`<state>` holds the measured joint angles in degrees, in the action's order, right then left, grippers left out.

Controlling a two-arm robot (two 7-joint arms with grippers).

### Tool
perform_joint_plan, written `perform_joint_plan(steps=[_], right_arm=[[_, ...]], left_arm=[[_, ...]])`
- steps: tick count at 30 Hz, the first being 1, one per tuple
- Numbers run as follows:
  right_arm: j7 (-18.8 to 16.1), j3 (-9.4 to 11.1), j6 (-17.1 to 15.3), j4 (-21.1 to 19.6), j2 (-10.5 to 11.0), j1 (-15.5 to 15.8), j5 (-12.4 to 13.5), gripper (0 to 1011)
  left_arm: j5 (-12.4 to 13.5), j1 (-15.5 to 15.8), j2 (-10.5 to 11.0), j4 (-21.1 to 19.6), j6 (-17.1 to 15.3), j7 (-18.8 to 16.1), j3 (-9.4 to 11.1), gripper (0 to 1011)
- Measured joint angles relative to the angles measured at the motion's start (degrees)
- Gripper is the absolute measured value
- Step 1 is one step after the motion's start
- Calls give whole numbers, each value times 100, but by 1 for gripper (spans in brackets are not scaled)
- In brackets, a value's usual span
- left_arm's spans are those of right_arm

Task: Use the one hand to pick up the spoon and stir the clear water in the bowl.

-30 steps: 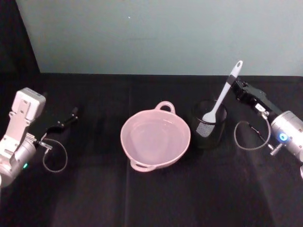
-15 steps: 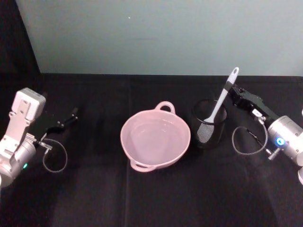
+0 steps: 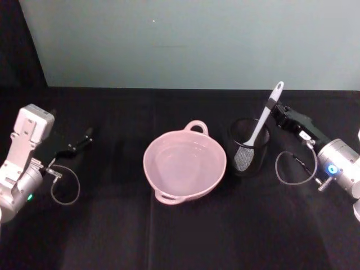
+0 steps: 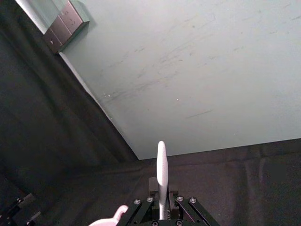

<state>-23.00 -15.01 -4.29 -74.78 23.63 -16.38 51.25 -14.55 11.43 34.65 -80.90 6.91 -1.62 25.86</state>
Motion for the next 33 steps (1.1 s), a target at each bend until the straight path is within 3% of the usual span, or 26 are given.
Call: perform_joint_plan(steps=[2, 9, 14, 26, 31, 33], right_arm=[[0, 0, 0, 0, 0, 0, -1, 127], [-2, 0, 0, 0, 0, 1, -12, 326], [-4, 0, -1, -2, 0, 1, -18, 528], [-10, -25, -14, -19, 18, -6, -43, 870], [5, -186, 14, -111, 153, -49, -322, 1003], [107, -269, 123, -172, 234, -48, -605, 1002]], left_arm=[[0, 0, 0, 0, 0, 0, 0, 1011], [0, 0, 0, 0, 0, 0, 0, 1011], [0, 0, -1, 0, 0, 0, 0, 1011], [0, 0, 0, 0, 0, 0, 0, 1011], [0, 0, 0, 0, 0, 0, 0, 1011], [0, 0, 0, 0, 0, 0, 0, 1011]])
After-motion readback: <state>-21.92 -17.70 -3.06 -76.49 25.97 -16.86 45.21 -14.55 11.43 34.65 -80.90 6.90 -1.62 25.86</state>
